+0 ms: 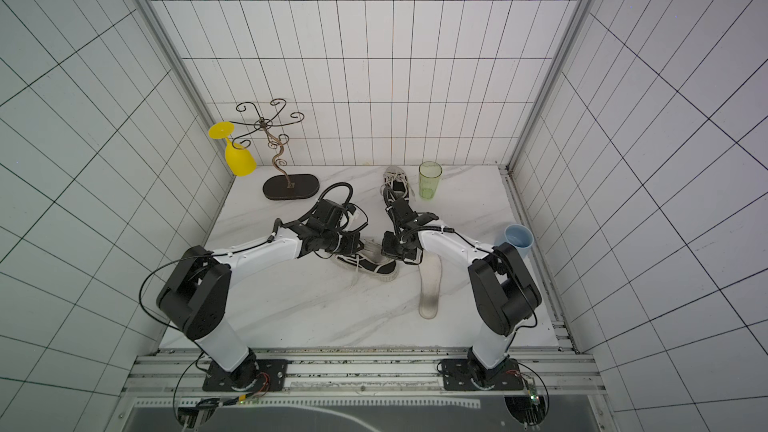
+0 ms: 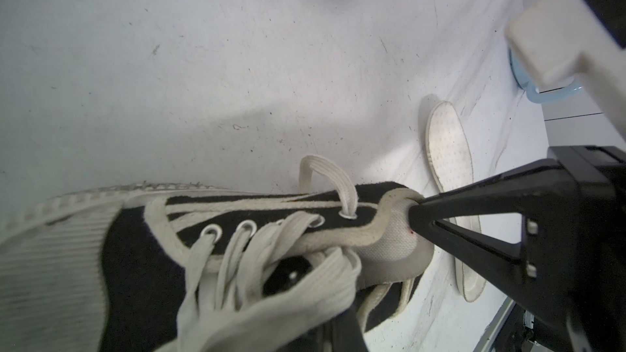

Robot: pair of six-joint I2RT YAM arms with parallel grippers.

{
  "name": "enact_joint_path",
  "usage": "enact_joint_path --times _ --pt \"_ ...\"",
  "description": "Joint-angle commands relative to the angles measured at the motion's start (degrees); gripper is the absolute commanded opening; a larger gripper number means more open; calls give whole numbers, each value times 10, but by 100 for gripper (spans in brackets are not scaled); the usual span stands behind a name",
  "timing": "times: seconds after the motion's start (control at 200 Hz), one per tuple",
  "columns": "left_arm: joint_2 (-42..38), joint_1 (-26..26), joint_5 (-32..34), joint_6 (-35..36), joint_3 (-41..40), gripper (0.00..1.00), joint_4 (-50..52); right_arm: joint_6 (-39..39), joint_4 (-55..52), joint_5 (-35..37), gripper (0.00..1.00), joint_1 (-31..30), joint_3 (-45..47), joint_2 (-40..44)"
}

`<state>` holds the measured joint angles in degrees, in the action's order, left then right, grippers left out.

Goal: Insert the insole into the shoe

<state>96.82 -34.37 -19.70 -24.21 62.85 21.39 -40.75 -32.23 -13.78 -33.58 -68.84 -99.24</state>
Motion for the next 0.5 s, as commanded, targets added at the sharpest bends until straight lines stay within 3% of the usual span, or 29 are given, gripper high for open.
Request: enact_joint_path --times 0.0,0.35,0.495 --pt "-18 -24 -28 -13 1 0 -35 -17 -5 -7 5 -17 -50 -28" --pt "-15 -14 -65 -35 -11 0 -70 10 1 -27 6 -38 -101 -78" --pt "-29 12 -74 -56 -15 0 -87 54 -87 55 6 -49 -129 -100"
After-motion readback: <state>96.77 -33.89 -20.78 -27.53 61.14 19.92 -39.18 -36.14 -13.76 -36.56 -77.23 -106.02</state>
